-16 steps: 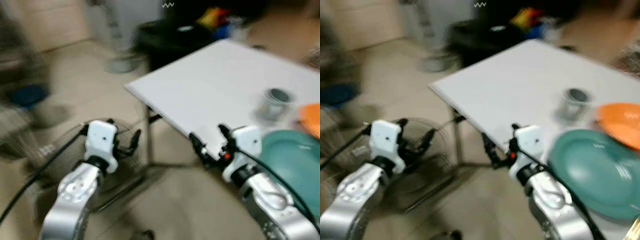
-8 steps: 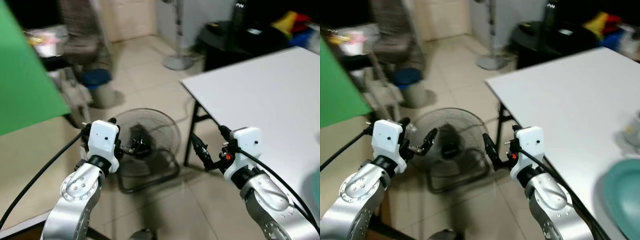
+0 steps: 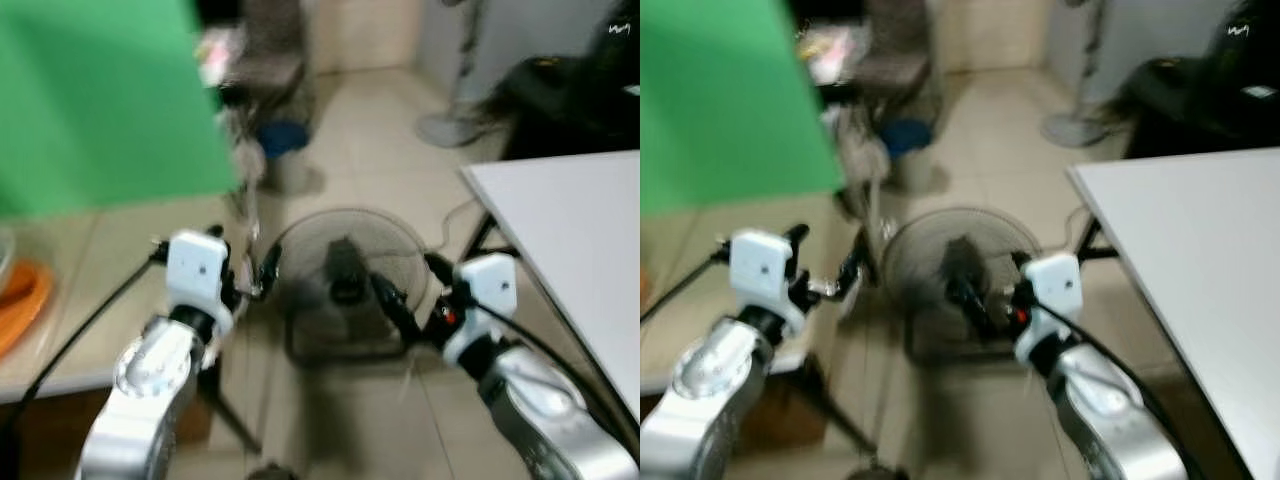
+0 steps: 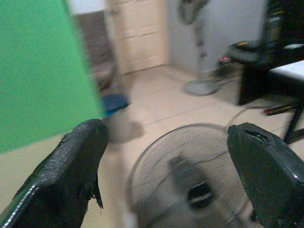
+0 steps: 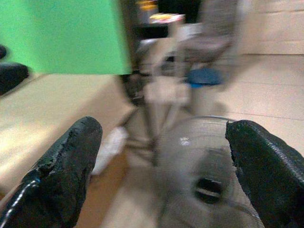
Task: Setting the table
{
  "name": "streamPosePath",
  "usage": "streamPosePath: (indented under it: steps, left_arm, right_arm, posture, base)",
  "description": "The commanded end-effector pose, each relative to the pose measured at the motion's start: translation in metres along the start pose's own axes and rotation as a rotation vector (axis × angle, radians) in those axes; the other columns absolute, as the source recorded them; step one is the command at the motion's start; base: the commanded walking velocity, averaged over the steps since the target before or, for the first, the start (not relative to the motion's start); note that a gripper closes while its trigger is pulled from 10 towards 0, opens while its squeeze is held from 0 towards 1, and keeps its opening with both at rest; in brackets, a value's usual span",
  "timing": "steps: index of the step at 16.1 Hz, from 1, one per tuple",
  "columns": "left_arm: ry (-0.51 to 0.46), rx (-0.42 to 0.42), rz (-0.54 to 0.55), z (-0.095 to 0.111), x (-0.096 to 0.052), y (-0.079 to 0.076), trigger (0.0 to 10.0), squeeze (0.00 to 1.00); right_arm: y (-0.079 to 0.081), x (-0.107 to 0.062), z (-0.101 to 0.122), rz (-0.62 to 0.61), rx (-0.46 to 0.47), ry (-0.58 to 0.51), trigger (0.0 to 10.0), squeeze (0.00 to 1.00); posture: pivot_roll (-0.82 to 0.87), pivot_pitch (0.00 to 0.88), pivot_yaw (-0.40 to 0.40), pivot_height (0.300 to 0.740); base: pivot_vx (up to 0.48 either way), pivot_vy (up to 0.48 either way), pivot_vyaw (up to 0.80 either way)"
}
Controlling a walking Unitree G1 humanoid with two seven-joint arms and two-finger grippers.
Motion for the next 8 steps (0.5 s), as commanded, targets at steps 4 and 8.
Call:
streamPosePath:
  steps: [4,8]
  left_arm:
    - [-0.003,0.009,0.006,0.0015,-0.0009,0.0029,10.0,0.0]
    - [0.006,0.013,0.002,0.0009,-0.0004,0.0032,10.0,0.0]
  right_arm:
    - [-0.0062,-0.0011,-0.0004,-0.03,0.024,0.001,10.0,1.0]
    - [-0.0106,-0.003,-0.004,-0.082,0.057,0.017,10.0,1.0]
  posture:
    - [0.06,0.039,0.037,0.74]
    - [0.06,0.045,0.038,0.74]
  base:
    - [0.0,0.0,0.8]
    - [0.0,0.0,0.4]
Point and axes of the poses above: a point about 5 cm out from each wrist's last joint towards the gripper, its own x axis pointing out of the wrist towards the gripper, its own z axis along the axis of the wrist's last joint, y = z × x, the point moved 3 cm from there along x, pointing out of the wrist towards the gripper, and after that the axes turned 15 degrees about -x, right-handed, at the moved point
